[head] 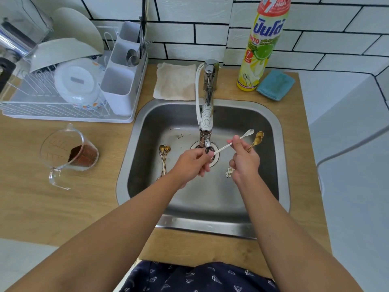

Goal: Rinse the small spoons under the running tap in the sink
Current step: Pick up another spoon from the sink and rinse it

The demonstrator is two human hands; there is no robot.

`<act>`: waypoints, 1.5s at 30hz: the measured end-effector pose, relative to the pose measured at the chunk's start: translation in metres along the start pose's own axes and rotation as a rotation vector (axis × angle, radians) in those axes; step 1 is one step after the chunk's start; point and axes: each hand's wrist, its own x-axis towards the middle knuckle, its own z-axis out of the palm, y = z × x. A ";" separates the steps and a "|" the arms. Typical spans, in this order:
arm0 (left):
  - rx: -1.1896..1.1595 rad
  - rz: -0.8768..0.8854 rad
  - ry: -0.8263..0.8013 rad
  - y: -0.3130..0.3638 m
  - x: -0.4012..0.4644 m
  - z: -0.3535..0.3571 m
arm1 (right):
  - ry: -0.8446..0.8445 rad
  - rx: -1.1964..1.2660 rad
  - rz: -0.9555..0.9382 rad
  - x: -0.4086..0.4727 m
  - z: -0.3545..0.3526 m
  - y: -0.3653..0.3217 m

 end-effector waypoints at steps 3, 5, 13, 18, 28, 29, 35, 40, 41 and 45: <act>-0.159 -0.042 -0.141 0.004 -0.002 -0.001 | 0.006 -0.011 -0.006 0.002 -0.001 -0.001; -0.092 -0.058 -0.115 0.003 -0.002 -0.002 | -0.031 -0.025 0.000 -0.001 0.002 0.001; 0.237 -0.088 0.051 -0.011 -0.011 -0.022 | -0.291 -0.247 0.096 -0.034 0.022 0.030; 0.463 -0.024 0.057 -0.017 -0.021 -0.032 | -0.145 -0.157 0.095 -0.023 0.026 0.014; 0.341 -0.110 -0.079 -0.020 -0.030 -0.027 | -0.229 -0.265 0.144 -0.031 0.014 0.029; 0.330 -0.122 -0.087 -0.021 -0.031 -0.029 | -0.180 -0.226 0.137 -0.026 0.015 0.024; 0.273 -0.257 -0.086 -0.019 -0.035 -0.037 | -0.213 -0.288 0.028 -0.026 0.015 0.032; 0.443 -0.154 -0.080 -0.025 -0.045 -0.041 | -0.196 -0.404 -0.109 -0.025 0.017 0.041; 0.471 -0.134 -0.069 -0.024 -0.046 -0.041 | -0.165 -0.447 -0.136 -0.025 0.020 0.041; 0.561 -0.114 -0.049 -0.019 -0.046 -0.045 | -0.220 -0.497 -0.159 -0.030 0.023 0.045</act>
